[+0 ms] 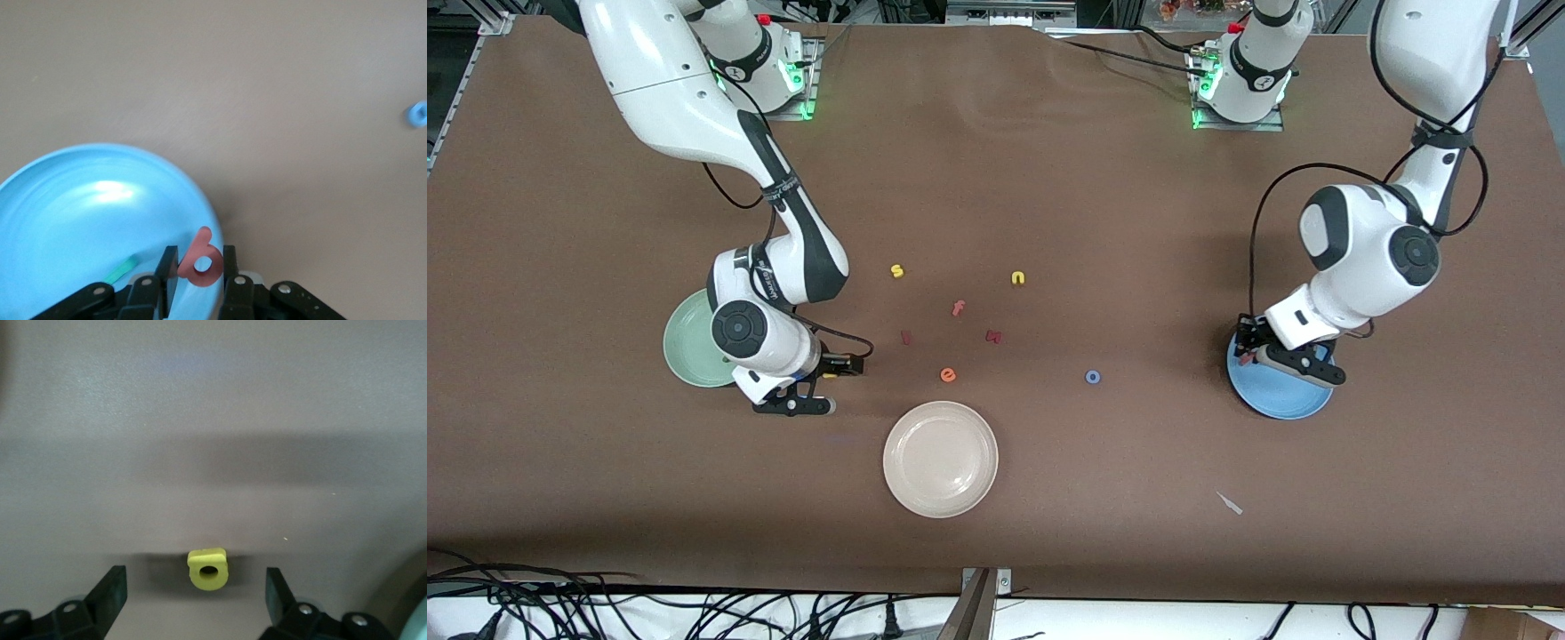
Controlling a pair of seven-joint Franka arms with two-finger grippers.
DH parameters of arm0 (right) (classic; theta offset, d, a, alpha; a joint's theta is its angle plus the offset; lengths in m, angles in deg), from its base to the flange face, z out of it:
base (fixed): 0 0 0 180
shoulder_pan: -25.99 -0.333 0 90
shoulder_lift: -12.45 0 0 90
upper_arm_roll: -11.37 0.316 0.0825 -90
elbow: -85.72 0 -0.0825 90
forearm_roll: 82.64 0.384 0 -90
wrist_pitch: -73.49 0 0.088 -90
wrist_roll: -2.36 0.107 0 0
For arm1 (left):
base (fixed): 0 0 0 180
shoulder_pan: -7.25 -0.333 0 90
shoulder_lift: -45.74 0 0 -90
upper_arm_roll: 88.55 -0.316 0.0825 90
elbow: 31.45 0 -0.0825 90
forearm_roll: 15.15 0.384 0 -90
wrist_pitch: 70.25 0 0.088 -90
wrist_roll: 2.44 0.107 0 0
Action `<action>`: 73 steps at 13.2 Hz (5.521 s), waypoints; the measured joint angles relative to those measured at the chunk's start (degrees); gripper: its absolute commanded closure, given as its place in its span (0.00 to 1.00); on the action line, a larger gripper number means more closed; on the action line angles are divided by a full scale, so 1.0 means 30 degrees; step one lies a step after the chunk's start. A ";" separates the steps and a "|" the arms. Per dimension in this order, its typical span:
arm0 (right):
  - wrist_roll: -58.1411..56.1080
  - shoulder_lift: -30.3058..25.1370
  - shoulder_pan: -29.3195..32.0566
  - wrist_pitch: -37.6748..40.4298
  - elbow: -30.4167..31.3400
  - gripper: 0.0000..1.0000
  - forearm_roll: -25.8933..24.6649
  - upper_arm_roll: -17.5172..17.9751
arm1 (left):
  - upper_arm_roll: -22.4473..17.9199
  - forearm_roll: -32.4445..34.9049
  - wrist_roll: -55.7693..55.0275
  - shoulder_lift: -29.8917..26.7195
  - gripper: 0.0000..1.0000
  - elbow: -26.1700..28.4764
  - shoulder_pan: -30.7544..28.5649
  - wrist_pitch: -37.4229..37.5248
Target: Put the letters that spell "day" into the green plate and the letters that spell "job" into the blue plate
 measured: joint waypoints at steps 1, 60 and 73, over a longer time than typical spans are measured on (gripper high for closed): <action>0.0001 0.0080 -0.0001 -0.0082 0.0000 0.21 0.0000 0.0001 | 0.0007 0.0073 0.1097 0.0001 0.99 0.0242 -0.0713 -0.0010; -0.8605 -0.5578 0.0929 0.2995 0.5429 0.00 0.0197 -0.3426 | -0.1311 0.1474 -0.1133 0.2049 0.91 -0.1186 0.1771 0.0698; -0.6579 -0.6256 0.0529 1.7474 -0.3982 0.00 0.0159 -0.3244 | -0.1283 0.1473 -0.0366 -0.1872 0.00 0.1020 -0.0028 0.0556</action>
